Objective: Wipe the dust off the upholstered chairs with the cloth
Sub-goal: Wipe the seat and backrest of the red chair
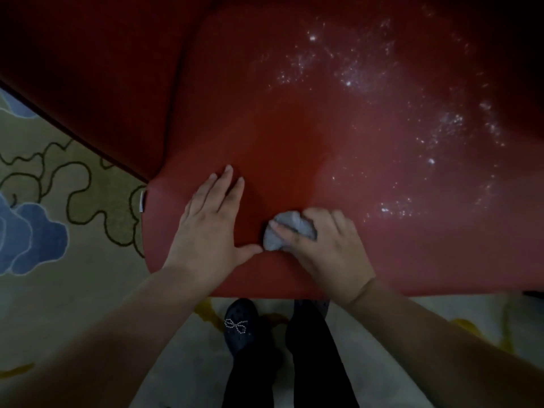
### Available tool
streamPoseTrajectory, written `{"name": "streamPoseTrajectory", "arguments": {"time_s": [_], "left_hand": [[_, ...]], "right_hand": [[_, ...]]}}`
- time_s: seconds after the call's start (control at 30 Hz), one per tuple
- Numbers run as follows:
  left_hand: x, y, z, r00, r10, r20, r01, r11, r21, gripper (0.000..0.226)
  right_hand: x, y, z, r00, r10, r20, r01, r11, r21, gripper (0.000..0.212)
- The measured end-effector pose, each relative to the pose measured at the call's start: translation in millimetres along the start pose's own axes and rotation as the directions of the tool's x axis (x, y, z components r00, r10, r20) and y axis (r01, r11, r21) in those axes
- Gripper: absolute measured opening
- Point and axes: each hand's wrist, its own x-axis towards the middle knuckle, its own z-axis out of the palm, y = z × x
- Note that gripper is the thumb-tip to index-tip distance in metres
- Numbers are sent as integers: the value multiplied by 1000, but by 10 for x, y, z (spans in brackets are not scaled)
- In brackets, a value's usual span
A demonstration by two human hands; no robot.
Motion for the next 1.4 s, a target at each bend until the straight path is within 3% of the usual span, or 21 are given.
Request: {"name": "streamPoseTrajectory", "arguments": {"time_s": [0.03,0.1,0.2,0.27,0.33,0.4,0.47,0.57,0.7,0.77,0.93,1.0,1.13,1.2,1.3,1.4], "left_hand": [[6,6,1,1000,-4,-4,4,1000,2,112],[8,21,-2,1000,-11,-7,11,1000,-1,113],[17,48,-33,1000,-7,1,7,1000,-3,112],[55,102,-76,1000,10,-5,-10,1000,-2,112],[111,176,-108,999,32,-16,-32,999,-1,111],[158,259,-108,999,51,-18,-51,999,2,110],[187,326,-81,998,62,-21,-62,998,-5,111],[256,338,-63,998,55,-28,-55,998,-8,111],[393,247,-148,999,-14,-45,12,999,-33,110],[459,220,-207,996,-66,-64,62,996,-62,109],[618,215,-290,987,-123,-101,114,990,-83,108],[669,198,-304,987,-117,-110,106,990,-97,108],[761,99,-380,978,-158,-135,145,984,-100,110],[787,42,-419,960,-237,-148,220,967,-127,113],[776,-31,-433,931,-342,-130,325,936,-140,116],[762,-95,-445,923,-372,-98,356,923,-149,117]], "right_hand": [[77,164,-23,1000,10,-11,-11,998,-54,39],[295,570,-111,978,174,-114,-185,978,-96,36],[510,994,-275,870,460,-176,-463,886,27,35],[477,904,-299,884,428,-188,-421,904,77,36],[336,622,-265,953,248,-174,-239,969,67,37],[167,388,-190,995,64,-74,-61,997,44,38],[157,451,-155,1000,15,-8,-15,1000,20,38],[480,927,-163,978,173,-120,-176,984,-16,38],[838,1369,-244,880,440,-179,-435,898,67,36],[857,1275,-258,889,419,-186,-402,907,125,38],[755,878,-173,990,121,-71,-113,988,102,39],[878,1035,-182,977,190,-96,-184,980,72,38],[1205,1318,-258,877,450,-168,-431,892,137,36],[1359,1162,-261,879,432,-201,-398,898,187,36],[1586,675,-164,941,251,-226,-199,953,229,36],[1795,305,4,967,196,-161,-147,951,273,37]]}}
